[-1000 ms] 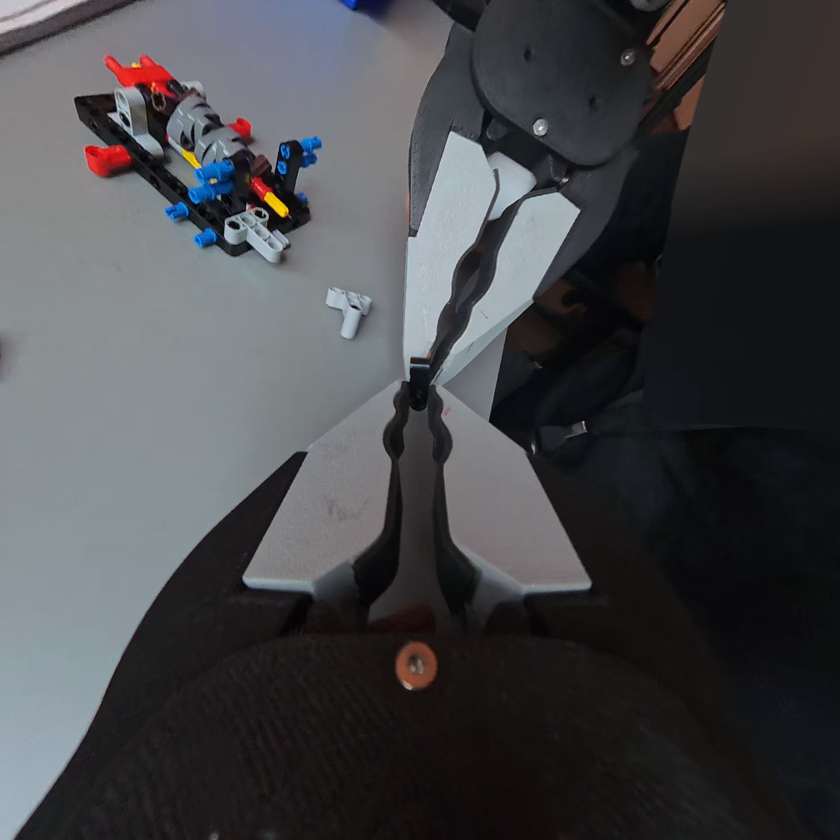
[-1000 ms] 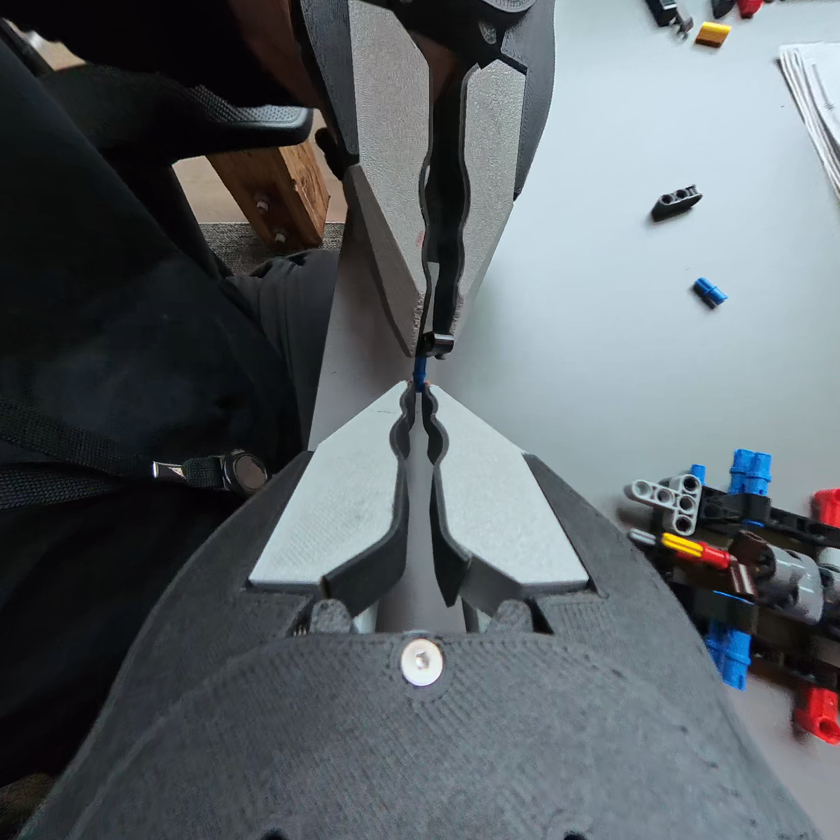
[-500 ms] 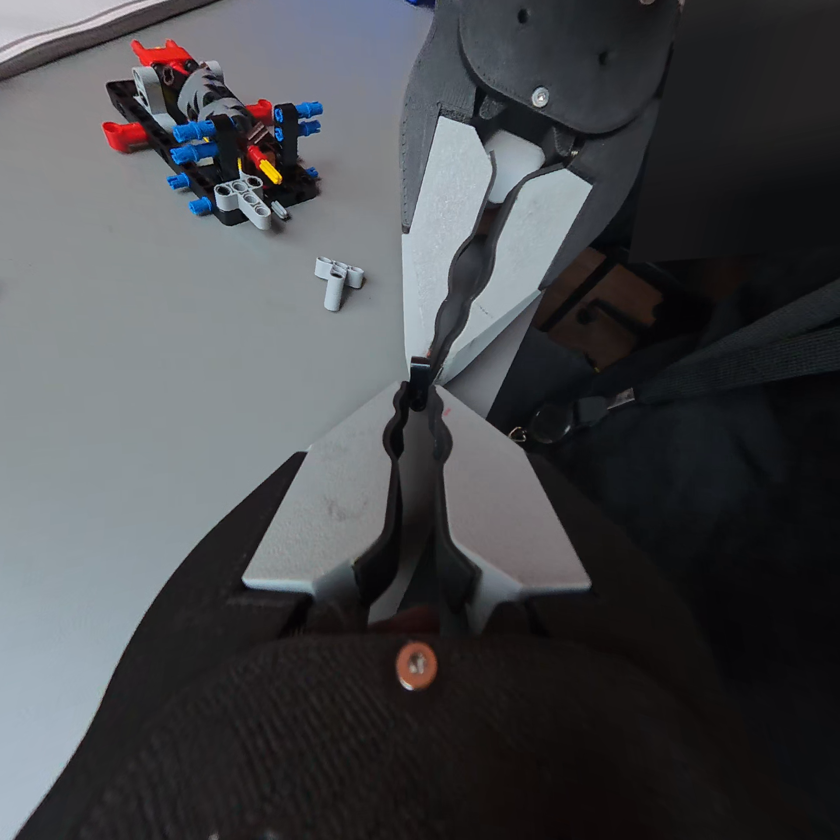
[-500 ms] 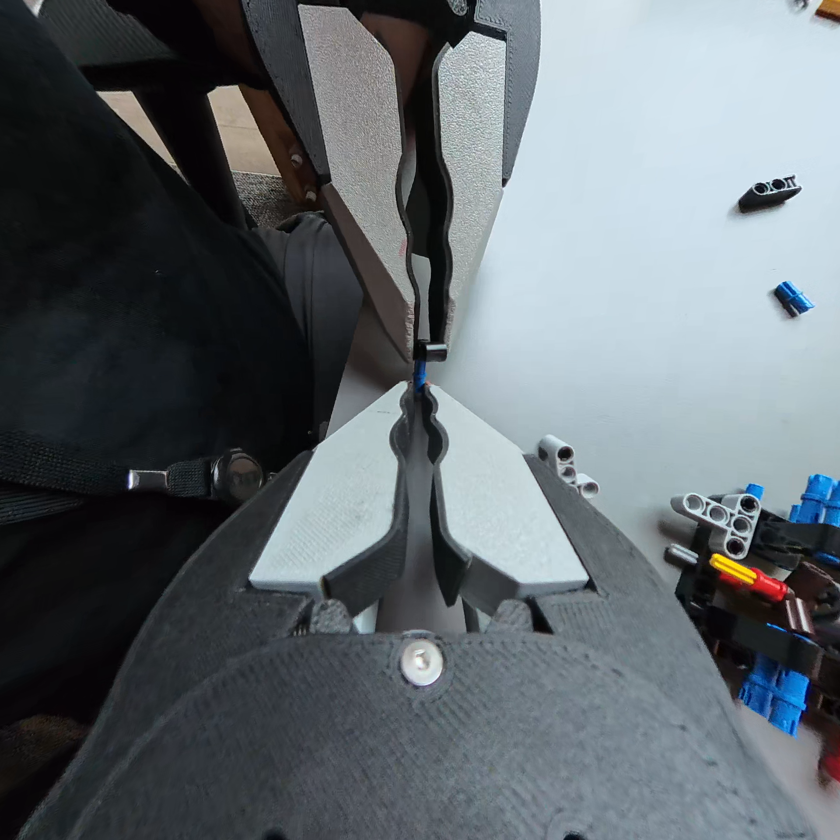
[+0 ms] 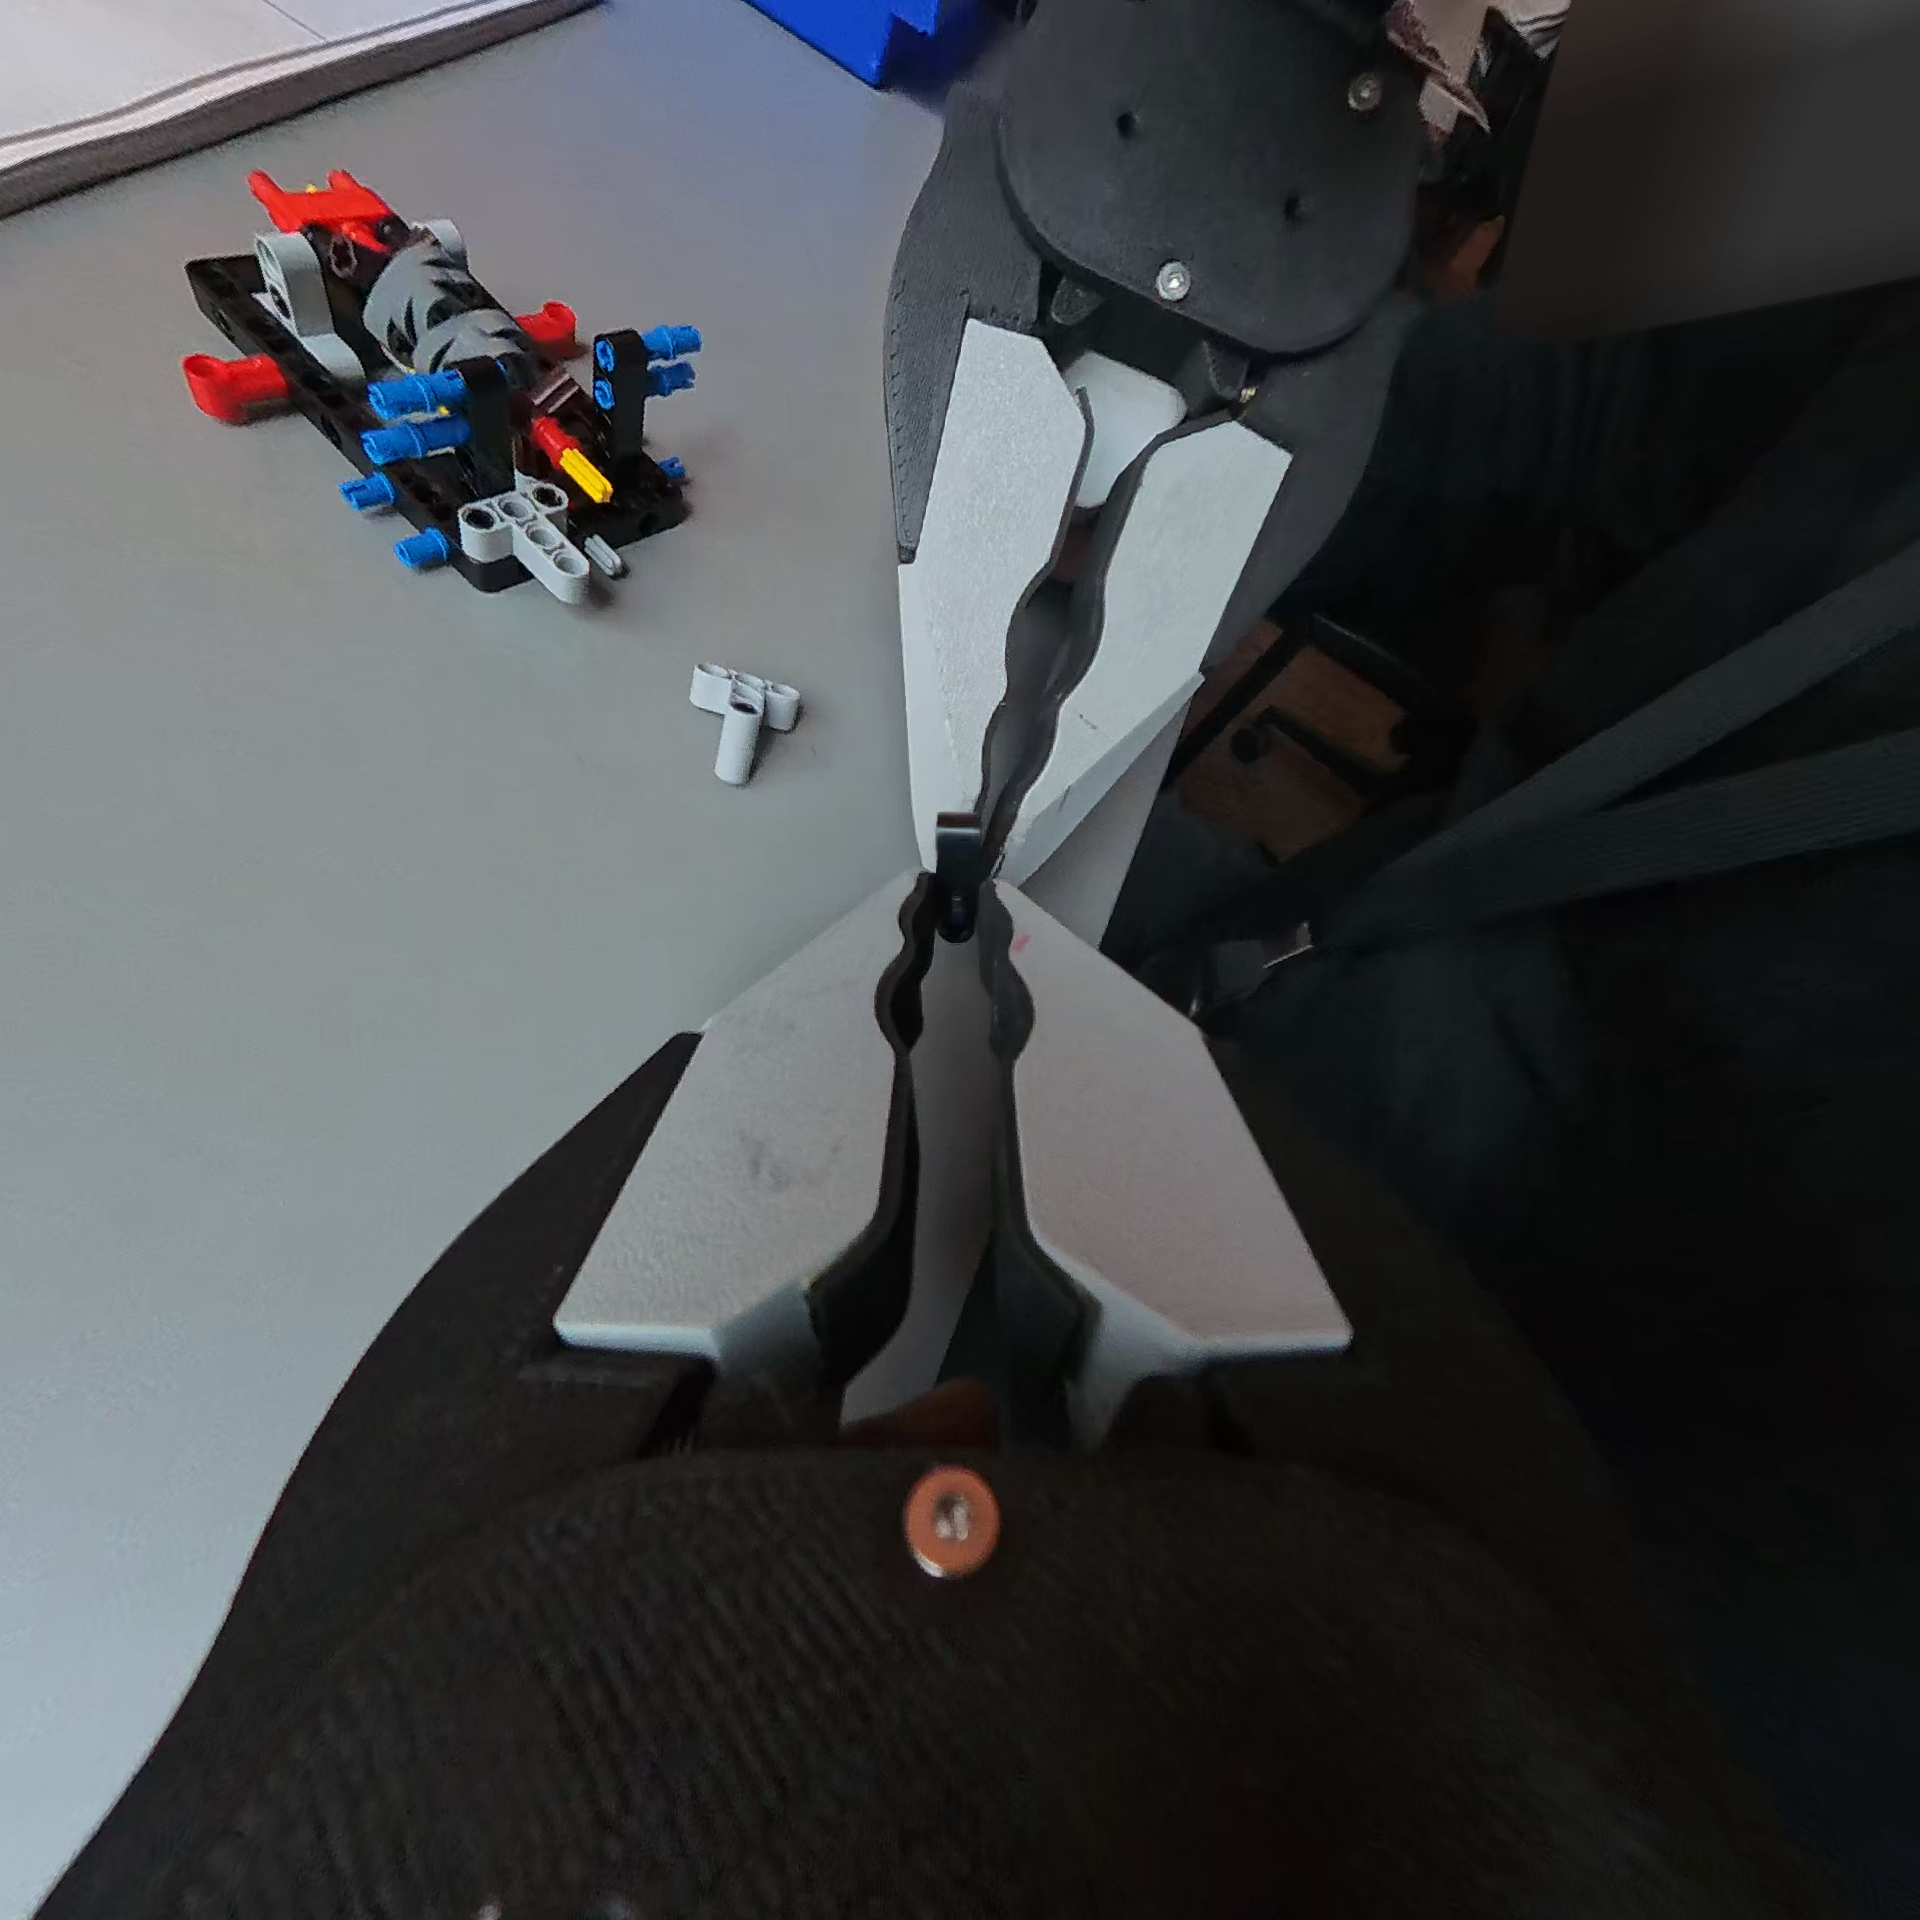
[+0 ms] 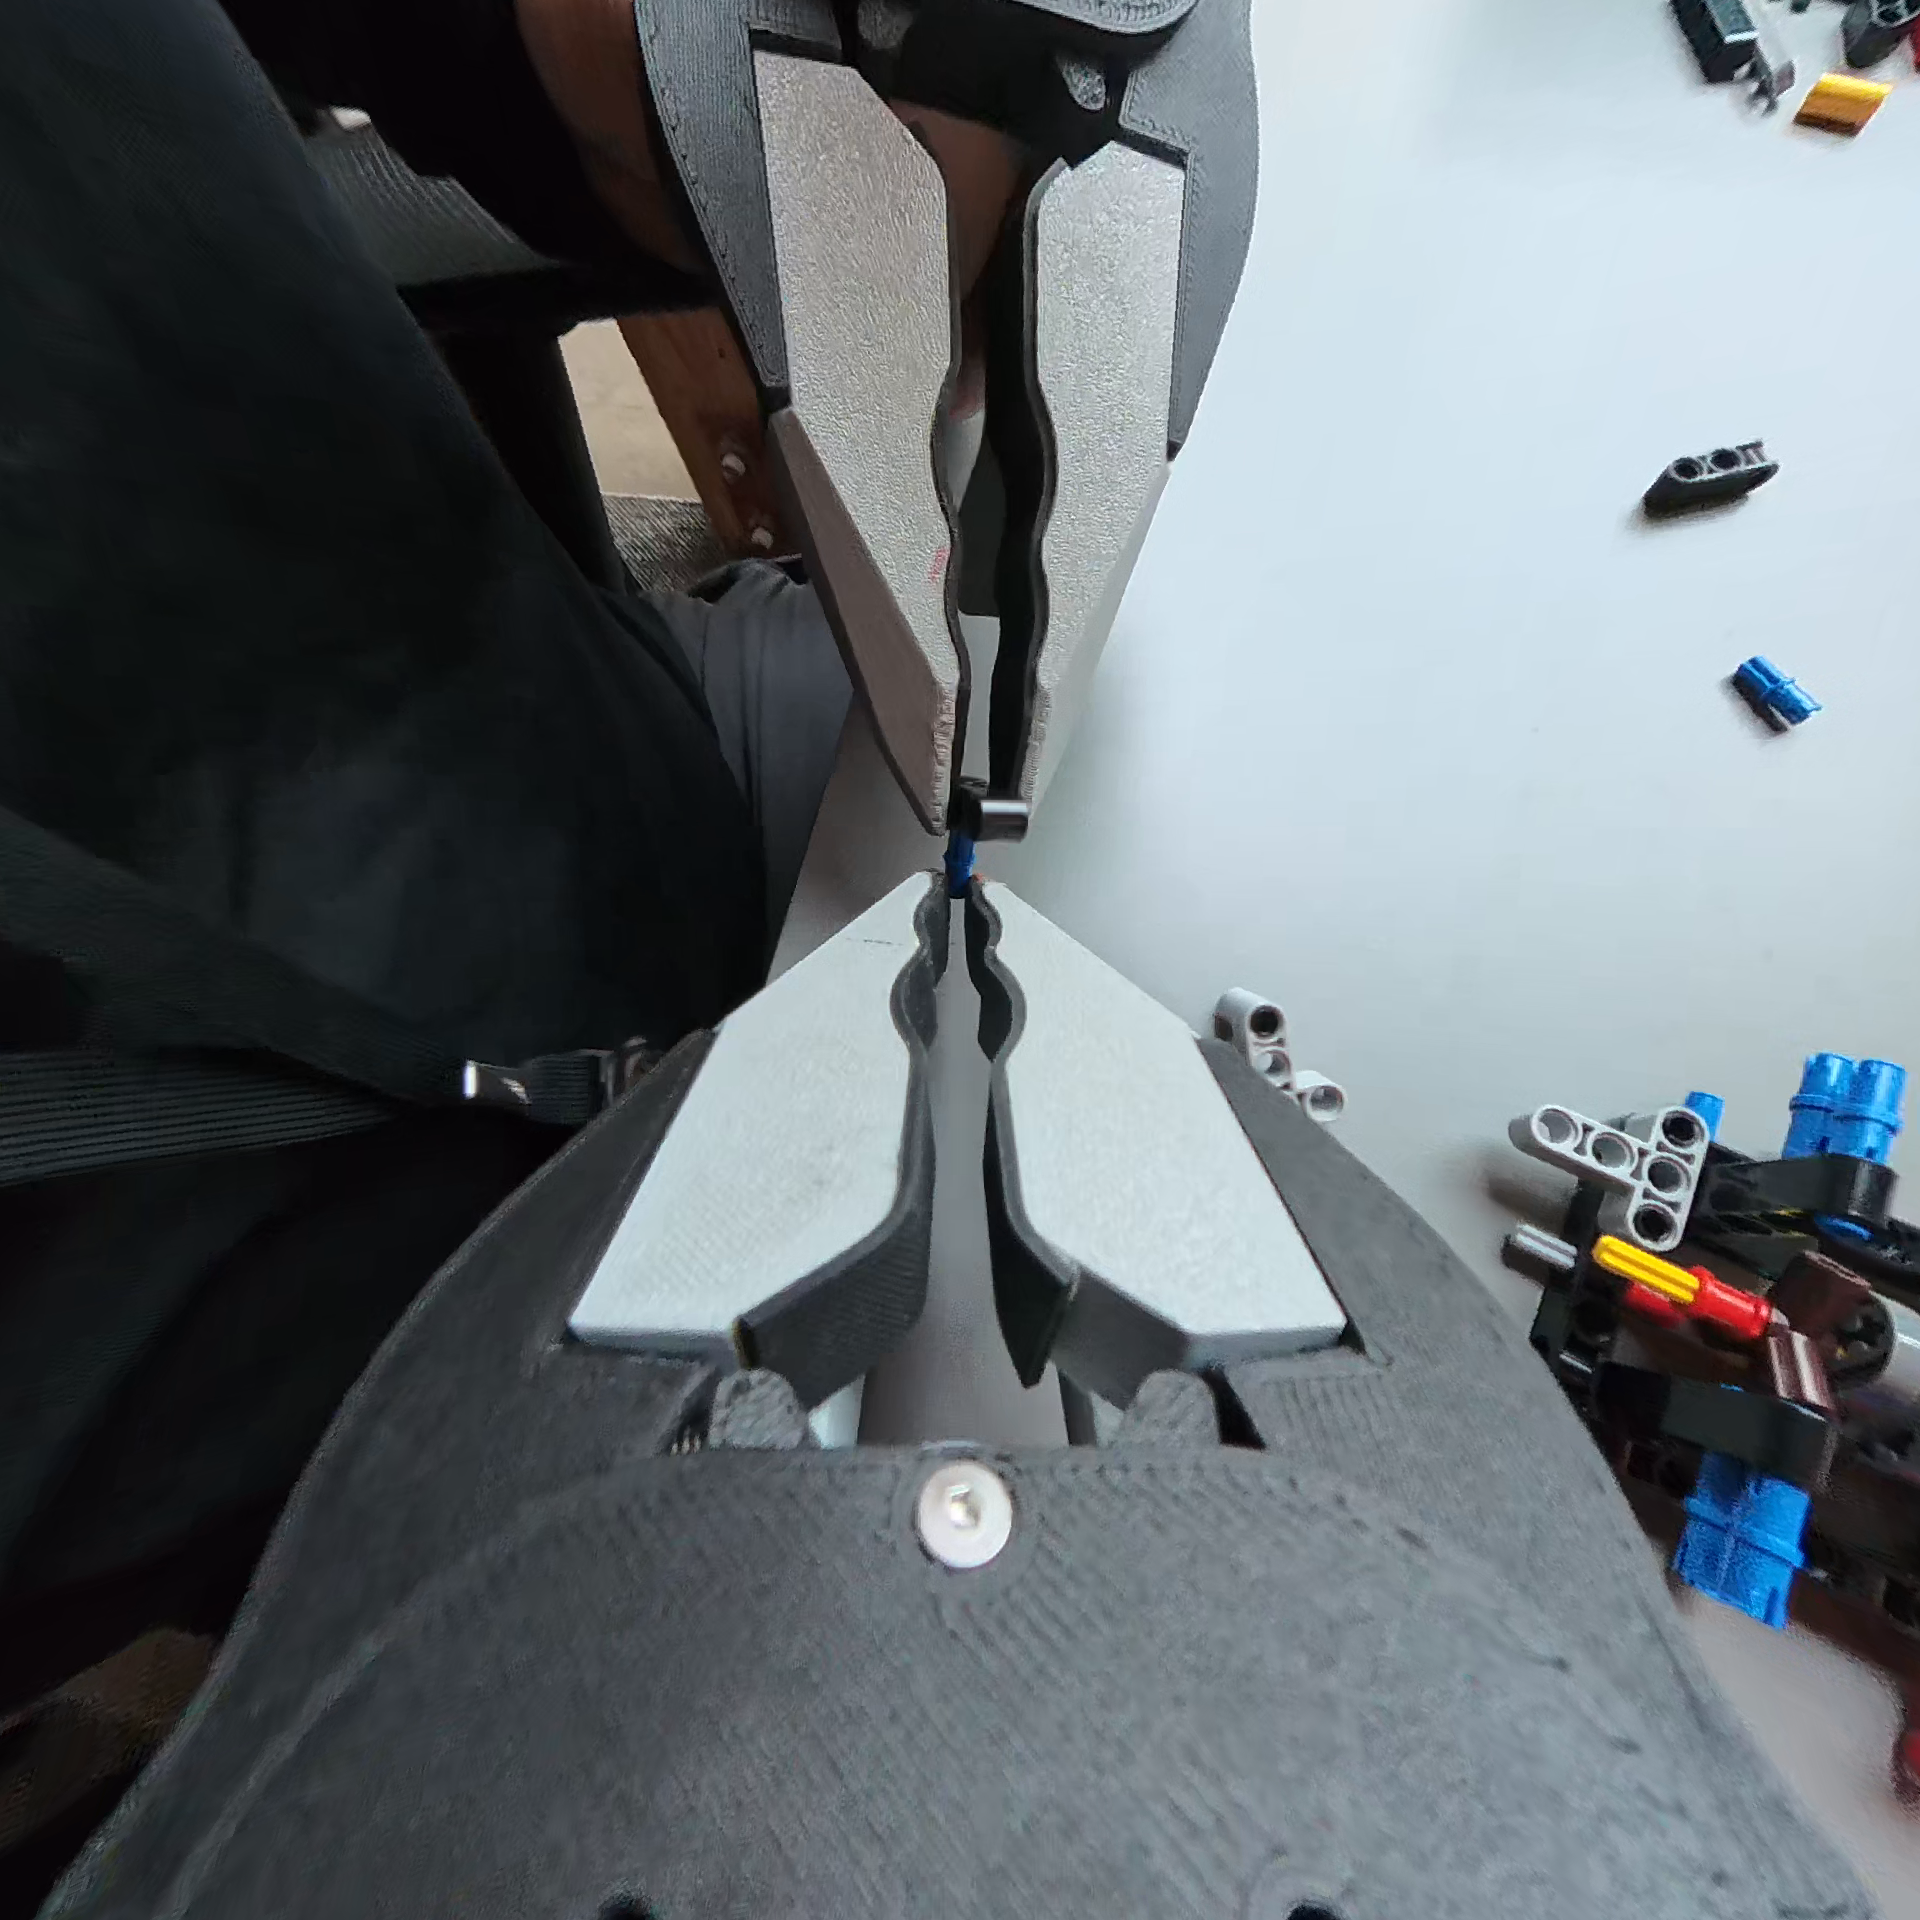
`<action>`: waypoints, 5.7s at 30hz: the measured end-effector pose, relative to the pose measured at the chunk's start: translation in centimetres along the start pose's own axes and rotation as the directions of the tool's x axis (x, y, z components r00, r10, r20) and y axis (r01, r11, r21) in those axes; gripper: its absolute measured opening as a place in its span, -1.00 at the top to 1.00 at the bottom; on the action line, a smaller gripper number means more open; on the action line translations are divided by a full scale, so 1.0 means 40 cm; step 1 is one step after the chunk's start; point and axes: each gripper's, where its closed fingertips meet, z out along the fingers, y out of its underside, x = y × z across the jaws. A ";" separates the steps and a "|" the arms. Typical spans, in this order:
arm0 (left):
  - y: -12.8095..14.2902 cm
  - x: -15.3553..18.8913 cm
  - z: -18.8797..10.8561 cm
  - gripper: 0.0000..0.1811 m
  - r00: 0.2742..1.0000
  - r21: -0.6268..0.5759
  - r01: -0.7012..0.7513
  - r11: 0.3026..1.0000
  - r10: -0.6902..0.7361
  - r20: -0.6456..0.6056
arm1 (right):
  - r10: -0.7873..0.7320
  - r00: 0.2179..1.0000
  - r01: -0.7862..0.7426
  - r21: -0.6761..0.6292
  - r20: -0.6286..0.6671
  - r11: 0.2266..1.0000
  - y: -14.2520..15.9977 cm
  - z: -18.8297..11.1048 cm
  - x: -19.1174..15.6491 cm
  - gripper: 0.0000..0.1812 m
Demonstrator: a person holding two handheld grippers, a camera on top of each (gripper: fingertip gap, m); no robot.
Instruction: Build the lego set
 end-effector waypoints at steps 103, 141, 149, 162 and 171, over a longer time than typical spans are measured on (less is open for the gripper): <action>-0.128 0.066 -0.055 0.85 0.950 0.160 -0.123 0.980 0.162 -0.266 | -0.730 0.612 0.772 0.032 -0.305 0.634 -0.173 -0.152 0.004 0.95; -0.059 -0.412 -0.174 0.94 0.908 0.101 0.231 0.968 -0.252 0.336 | -0.399 0.839 0.487 0.187 -0.369 0.853 -0.070 -0.235 0.115 0.96; -0.127 -0.340 -0.199 0.94 0.842 0.315 0.535 0.784 -0.524 -0.128 | -0.275 0.887 0.365 0.199 -0.371 0.909 -0.071 -0.241 0.139 0.96; -0.068 -0.343 -0.169 0.94 0.894 0.199 0.421 0.885 -0.442 0.070 | -0.111 0.909 0.238 0.281 -0.403 0.930 -0.061 -0.266 0.195 0.96; -0.025 -0.358 -0.159 0.94 0.913 0.085 0.339 0.937 -0.349 0.211 | -0.097 0.910 0.230 0.293 -0.404 0.928 -0.049 -0.264 0.203 0.96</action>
